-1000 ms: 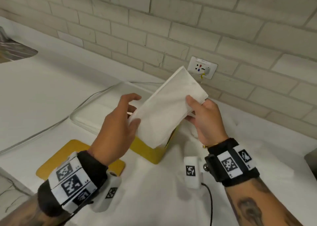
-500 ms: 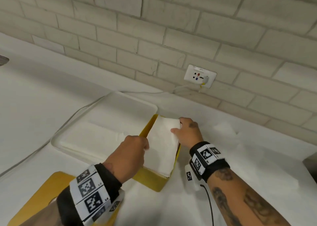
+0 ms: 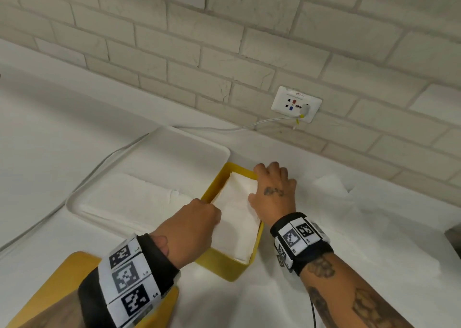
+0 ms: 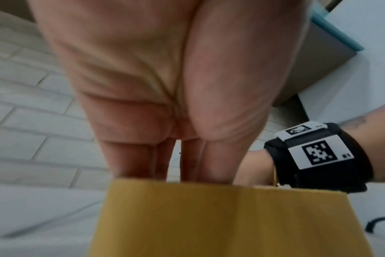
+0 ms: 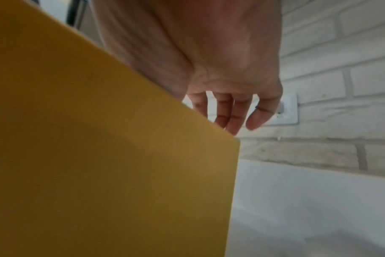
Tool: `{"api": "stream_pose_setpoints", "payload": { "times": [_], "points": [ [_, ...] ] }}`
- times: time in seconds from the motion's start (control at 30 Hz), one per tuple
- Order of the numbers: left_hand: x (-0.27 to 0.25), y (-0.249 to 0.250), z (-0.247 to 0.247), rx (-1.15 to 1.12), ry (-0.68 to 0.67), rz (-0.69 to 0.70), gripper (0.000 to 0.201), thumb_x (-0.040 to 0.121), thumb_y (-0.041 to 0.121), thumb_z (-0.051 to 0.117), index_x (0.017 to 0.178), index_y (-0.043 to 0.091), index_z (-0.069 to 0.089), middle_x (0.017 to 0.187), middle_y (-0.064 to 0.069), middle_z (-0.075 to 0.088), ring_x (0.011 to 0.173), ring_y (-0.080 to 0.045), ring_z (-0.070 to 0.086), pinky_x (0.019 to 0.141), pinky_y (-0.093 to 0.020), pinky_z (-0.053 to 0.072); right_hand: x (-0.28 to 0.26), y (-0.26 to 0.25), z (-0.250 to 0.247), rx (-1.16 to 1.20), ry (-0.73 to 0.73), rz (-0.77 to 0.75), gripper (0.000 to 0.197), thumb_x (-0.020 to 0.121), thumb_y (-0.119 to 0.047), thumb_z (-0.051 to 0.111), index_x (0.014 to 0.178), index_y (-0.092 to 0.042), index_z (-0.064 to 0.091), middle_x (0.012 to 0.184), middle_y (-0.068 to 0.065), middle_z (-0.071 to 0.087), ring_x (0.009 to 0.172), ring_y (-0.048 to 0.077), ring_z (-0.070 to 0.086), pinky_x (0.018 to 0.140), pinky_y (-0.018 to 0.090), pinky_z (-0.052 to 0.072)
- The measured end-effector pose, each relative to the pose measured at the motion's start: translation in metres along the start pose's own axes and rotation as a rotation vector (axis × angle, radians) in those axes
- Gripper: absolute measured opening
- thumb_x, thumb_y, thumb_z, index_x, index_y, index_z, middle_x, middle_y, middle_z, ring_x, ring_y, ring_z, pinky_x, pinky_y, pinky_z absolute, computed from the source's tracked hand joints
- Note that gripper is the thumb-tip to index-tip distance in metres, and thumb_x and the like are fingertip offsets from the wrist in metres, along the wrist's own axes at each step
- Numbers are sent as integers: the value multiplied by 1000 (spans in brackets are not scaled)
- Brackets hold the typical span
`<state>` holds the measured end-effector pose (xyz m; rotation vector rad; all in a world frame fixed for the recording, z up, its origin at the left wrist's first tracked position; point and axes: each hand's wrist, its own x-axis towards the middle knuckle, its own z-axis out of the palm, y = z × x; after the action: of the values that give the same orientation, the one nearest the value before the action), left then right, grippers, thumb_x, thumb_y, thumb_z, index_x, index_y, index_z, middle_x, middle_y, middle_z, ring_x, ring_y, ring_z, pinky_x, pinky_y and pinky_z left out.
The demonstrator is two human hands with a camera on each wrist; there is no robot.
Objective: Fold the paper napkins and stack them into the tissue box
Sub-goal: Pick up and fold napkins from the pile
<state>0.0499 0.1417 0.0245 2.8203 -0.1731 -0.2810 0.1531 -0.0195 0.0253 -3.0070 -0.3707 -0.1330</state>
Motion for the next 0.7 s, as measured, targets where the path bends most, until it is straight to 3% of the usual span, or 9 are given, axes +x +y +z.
{"api": "stream_pose_setpoints", "payload": {
  "times": [0.1, 0.17, 0.2, 0.27, 0.3, 0.37, 0.4, 0.53, 0.7],
  "points": [
    [-18, 10, -7, 90, 124, 96, 19, 100, 18, 56, 114, 23, 68, 120, -2, 53, 96, -19, 53, 73, -26, 48, -4, 0, -12, 149, 75, -179, 29, 89, -24, 66, 118, -22, 62, 119, 2, 53, 114, 25, 49, 94, 41, 39],
    [-26, 18, -15, 197, 149, 240, 11, 86, 34, 75, 96, 29, 76, 106, 0, 65, 93, -21, 63, 64, -28, 51, -8, 1, -17, 231, -138, -331, 24, 95, -21, 58, 117, -26, 68, 120, -2, 58, 115, 20, 54, 102, 42, 42],
    [-26, 22, -13, 337, 143, 358, 19, 85, 43, 72, 97, 30, 78, 103, -1, 69, 95, -24, 66, 67, -31, 55, -11, 1, -18, 217, -285, -381, 29, 97, -19, 54, 120, -28, 69, 124, -3, 60, 118, 19, 55, 105, 41, 43],
    [-22, 26, -1, 340, -65, 407, 61, 99, 63, 28, 121, 24, 70, 118, -5, 63, 112, -30, 58, 88, -39, 51, -15, -2, -16, 130, -485, -401, 40, 97, -17, 49, 130, -33, 65, 138, -5, 57, 128, 19, 53, 109, 39, 43],
    [-21, 26, 6, 325, -157, 351, 82, 97, 71, 6, 125, 21, 66, 122, -7, 57, 114, -30, 54, 89, -38, 46, -16, -4, -14, 85, -524, -395, 43, 98, -16, 48, 134, -33, 63, 143, -5, 54, 131, 20, 51, 110, 37, 42],
    [-18, 28, 13, 290, -182, 313, 118, 74, 87, -18, 120, 19, 66, 118, -8, 56, 106, -27, 56, 81, -37, 44, -18, -9, -8, 10, -555, -405, 47, 99, -14, 45, 139, -33, 59, 146, -2, 51, 133, 24, 50, 111, 36, 40],
    [-19, 29, 13, 297, -190, 330, 122, 67, 91, -16, 119, 20, 67, 116, -7, 58, 103, -26, 58, 77, -35, 43, -18, -11, -6, -21, -569, -415, 47, 100, -14, 44, 141, -32, 57, 147, 0, 50, 133, 27, 49, 112, 36, 38],
    [-18, 26, 17, 312, -223, 290, 96, 79, 91, 19, 123, 20, 67, 114, -8, 59, 100, -27, 60, 73, -34, 38, -6, -18, -5, -102, -584, -366, 48, 103, -17, 37, 149, -28, 46, 142, 11, 44, 130, 35, 47, 106, 39, 37],
    [-16, 26, 17, 276, -233, 254, 95, 78, 92, 25, 130, 22, 64, 117, -8, 57, 100, -28, 59, 80, -36, 47, 12, -27, 1, -148, -616, -294, 47, 106, -23, 33, 152, -19, 40, 150, 18, 43, 137, 34, 42, 110, 41, 36]
  ]
}}
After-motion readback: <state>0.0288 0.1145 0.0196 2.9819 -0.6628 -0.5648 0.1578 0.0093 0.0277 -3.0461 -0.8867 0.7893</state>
